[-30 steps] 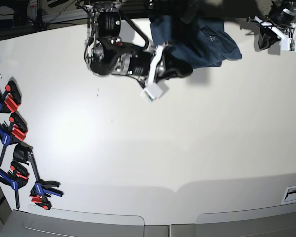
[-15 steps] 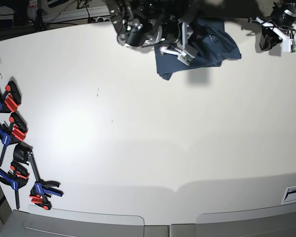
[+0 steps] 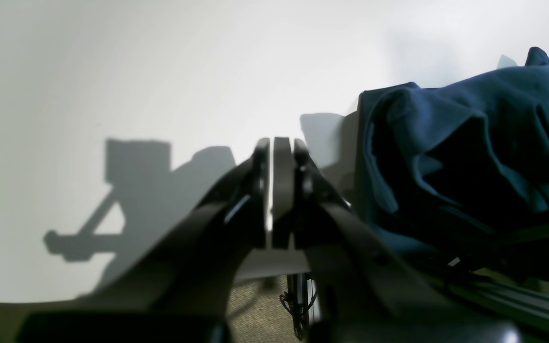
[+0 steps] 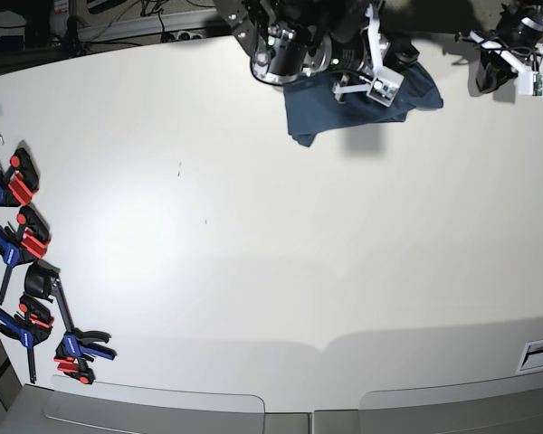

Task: Fold the T-shirt properly
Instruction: 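Move the right gripper aside and lower the left gripper onto the bundle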

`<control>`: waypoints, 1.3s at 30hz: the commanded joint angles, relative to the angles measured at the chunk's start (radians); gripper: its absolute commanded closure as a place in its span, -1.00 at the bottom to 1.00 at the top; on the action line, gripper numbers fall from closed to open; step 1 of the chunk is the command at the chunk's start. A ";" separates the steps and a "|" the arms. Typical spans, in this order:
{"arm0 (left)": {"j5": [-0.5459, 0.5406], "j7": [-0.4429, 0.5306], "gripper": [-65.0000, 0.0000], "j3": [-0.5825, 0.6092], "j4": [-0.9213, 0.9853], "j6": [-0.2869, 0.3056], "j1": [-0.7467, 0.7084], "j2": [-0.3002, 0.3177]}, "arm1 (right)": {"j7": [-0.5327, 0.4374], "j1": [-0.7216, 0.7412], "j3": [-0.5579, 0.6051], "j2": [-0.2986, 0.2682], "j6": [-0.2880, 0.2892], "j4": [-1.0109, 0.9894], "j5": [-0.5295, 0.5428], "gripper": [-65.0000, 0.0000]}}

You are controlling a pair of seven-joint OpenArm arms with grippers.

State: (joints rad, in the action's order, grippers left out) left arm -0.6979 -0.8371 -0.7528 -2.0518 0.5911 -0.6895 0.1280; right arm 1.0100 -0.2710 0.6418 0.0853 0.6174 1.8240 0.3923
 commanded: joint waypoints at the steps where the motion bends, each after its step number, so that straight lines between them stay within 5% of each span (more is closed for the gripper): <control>1: -0.017 0.028 1.00 -0.005 -0.018 0.003 -0.008 0.009 | -0.029 0.016 0.012 0.023 0.008 0.013 0.019 1.00; 3: -0.018 0.027 1.00 -0.006 -0.018 0.003 -0.009 0.009 | -0.055 0.049 0.006 0.023 -0.026 0.013 -0.046 1.00; 6: -0.018 0.026 1.00 -0.006 -0.018 0.003 -0.009 0.009 | -0.127 0.100 -0.042 0.023 -0.191 0.014 -0.130 1.00; 8: -0.021 0.022 0.81 -0.006 -0.018 0.003 -0.009 0.009 | -0.136 0.128 -0.103 0.023 -0.237 0.016 -0.132 1.00; 15: -0.203 -0.134 0.39 -0.006 -0.018 0.107 -0.010 0.008 | -0.106 0.154 -0.397 0.023 -0.243 0.016 -0.131 1.00; 21: -0.384 -0.227 -0.04 -0.005 -0.018 0.107 -0.043 0.008 | -0.075 0.154 -0.653 0.006 -0.224 0.016 -0.084 1.00; 25: -0.460 -0.293 -0.11 0.000 -0.018 0.107 -0.048 0.009 | -0.062 0.154 -0.763 -0.023 -0.220 0.016 0.000 1.00; 39: -0.261 -0.346 -0.10 0.283 -0.018 0.090 -0.055 0.087 | -0.051 0.154 -0.825 -0.038 -0.195 0.016 0.035 1.00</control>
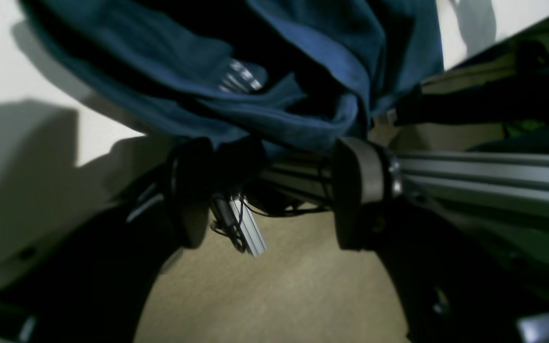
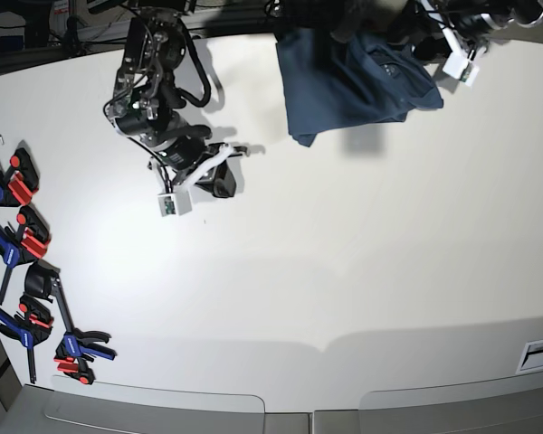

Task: Fold the T-shirt properly
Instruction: 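Move the right gripper aside and lower the left gripper onto the bundle, then press and smooth the bundle edge with the left gripper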

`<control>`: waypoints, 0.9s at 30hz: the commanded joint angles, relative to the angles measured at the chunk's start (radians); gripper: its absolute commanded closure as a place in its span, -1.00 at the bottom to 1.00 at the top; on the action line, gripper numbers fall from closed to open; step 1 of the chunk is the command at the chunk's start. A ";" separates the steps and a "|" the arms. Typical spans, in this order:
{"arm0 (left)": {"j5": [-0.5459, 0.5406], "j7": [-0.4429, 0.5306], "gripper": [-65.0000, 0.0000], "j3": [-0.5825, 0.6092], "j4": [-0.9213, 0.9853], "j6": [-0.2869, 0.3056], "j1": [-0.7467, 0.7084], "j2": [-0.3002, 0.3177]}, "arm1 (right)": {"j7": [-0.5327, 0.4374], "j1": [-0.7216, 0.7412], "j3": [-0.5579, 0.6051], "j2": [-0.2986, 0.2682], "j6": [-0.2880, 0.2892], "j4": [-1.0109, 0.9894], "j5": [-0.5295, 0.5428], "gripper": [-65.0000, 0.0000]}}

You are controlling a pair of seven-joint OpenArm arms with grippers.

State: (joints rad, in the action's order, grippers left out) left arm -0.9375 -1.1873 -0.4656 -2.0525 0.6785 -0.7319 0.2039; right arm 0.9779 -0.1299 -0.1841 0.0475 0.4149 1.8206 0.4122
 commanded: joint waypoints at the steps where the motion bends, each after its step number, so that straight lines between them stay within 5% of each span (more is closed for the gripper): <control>1: -0.024 0.005 -0.10 0.003 -0.017 0.003 -0.018 0.010 | -0.019 0.013 0.001 -0.001 0.008 0.019 0.015 1.00; 10: 0.048 0.067 -0.11 0.143 -0.017 0.002 -0.044 0.010 | -0.020 0.013 0.001 0.000 0.008 0.019 0.018 1.00; 19: 0.136 0.177 -0.10 0.199 -0.017 -0.133 -0.044 0.010 | -0.020 0.013 0.002 0.000 0.008 0.019 0.019 1.00; 27: 0.136 0.202 -0.10 0.199 -0.017 -0.134 -0.044 0.010 | -0.020 0.013 0.002 0.000 0.008 0.019 0.019 1.00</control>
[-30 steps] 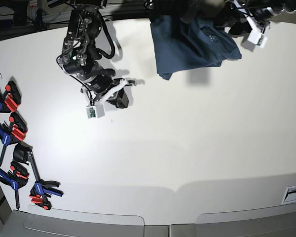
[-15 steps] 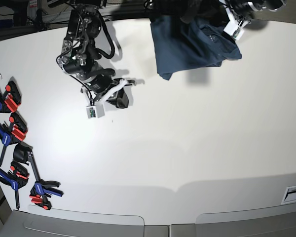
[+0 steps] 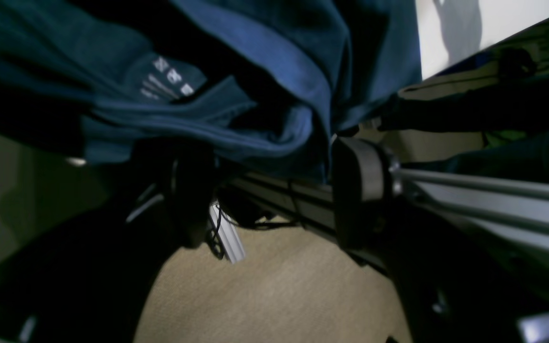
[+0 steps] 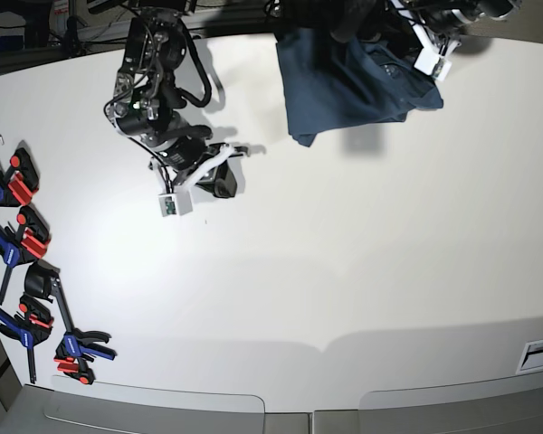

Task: Fold the T-shirt properly
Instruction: 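Press and smooth the bundle edge with the left gripper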

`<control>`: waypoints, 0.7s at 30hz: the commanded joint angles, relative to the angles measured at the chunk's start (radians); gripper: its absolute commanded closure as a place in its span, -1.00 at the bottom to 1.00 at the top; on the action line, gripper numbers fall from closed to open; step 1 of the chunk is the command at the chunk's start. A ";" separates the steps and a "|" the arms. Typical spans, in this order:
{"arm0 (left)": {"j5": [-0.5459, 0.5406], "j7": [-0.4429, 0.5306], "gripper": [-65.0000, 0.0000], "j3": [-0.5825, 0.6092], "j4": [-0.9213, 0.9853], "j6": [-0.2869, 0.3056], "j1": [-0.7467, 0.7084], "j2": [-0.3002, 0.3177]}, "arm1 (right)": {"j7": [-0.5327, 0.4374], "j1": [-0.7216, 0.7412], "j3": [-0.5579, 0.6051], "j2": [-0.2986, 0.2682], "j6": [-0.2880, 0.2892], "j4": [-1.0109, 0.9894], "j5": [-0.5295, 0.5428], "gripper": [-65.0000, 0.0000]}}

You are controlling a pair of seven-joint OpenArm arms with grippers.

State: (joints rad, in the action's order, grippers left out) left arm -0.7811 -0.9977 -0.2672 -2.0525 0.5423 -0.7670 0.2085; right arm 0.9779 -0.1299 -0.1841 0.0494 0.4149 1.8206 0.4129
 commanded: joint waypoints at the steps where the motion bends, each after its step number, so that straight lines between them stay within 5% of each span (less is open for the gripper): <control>1: -0.023 0.016 -0.10 0.001 -0.017 0.002 -0.009 0.005 | -0.020 0.013 0.002 -0.002 0.008 0.019 0.018 1.00; 18: 0.050 0.039 -0.10 0.111 -0.017 -0.024 0.002 0.005 | -0.020 0.013 0.002 -0.002 0.008 0.019 0.018 1.00; 21: 0.113 0.082 -0.09 0.138 -0.017 -0.096 0.013 0.005 | -0.020 0.013 0.002 -0.002 0.008 0.019 0.018 1.00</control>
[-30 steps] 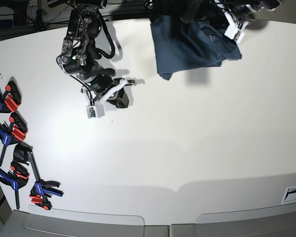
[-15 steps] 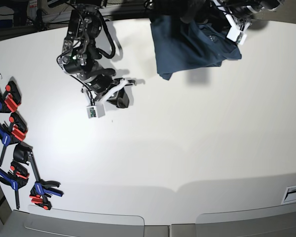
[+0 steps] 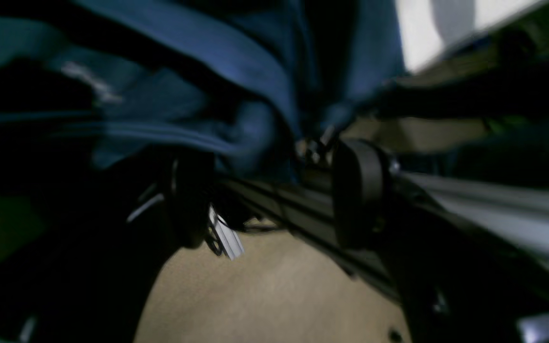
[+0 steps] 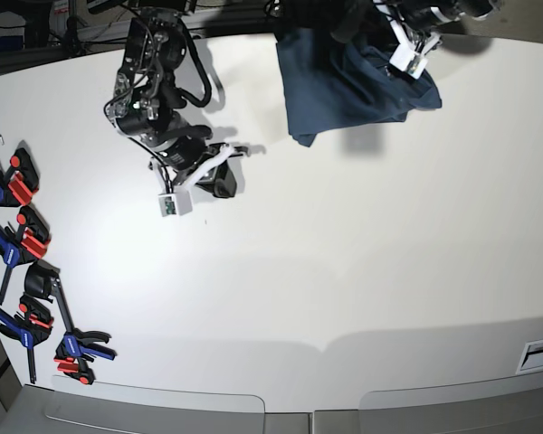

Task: Fold the T-shirt properly
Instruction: 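Press and smooth the bundle edge with the left gripper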

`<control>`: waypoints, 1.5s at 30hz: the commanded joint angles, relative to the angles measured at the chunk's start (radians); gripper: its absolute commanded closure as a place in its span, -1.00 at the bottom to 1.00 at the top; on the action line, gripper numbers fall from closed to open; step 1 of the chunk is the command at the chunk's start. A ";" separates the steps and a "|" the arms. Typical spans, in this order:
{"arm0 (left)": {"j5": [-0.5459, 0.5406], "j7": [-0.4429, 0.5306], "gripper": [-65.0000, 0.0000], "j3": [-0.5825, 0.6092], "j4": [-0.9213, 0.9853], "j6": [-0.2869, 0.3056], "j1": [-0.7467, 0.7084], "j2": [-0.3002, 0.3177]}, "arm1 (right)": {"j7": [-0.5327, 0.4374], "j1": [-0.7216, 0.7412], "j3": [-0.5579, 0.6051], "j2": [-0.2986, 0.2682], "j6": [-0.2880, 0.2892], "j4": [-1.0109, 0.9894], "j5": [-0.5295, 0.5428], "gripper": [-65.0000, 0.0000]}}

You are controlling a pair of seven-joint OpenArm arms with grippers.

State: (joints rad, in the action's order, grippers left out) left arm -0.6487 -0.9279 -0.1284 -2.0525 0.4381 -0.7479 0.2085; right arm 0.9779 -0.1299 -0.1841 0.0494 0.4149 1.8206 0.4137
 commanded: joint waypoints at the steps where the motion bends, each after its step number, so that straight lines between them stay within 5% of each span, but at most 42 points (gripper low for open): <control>1: -0.001 0.021 -0.09 0.000 -0.017 -0.010 -0.003 0.005 | -0.020 0.013 0.002 -0.002 0.008 0.019 0.017 1.00; 10: 0.084 0.026 0.23 -0.001 -0.017 -0.076 0.005 0.005 | -0.021 0.013 0.002 -0.002 0.008 0.019 0.017 1.00; 15: 0.084 0.027 1.00 -0.002 -0.017 -0.075 0.005 0.006 | -0.024 0.013 0.002 -0.002 0.008 0.019 0.017 1.00; 23: 0.240 -0.013 1.00 -0.003 -0.018 -0.072 0.005 0.021 | -0.025 0.013 0.002 -0.002 0.008 0.019 0.017 1.00; 31: 0.240 -0.031 1.00 -0.004 -0.018 -0.072 0.005 0.077 | -0.027 0.014 0.002 -0.002 0.008 0.019 0.017 1.00; 45: 0.250 -0.044 1.00 -0.003 -0.142 -0.072 0.005 0.077 | -0.028 0.013 0.002 -0.002 0.008 0.019 0.017 1.00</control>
State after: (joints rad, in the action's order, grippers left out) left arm -0.3912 -0.9886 -0.1299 -2.1742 0.3660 -0.7368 0.2798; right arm 0.9768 -0.1299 -0.1841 0.0494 0.4149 1.8206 0.4160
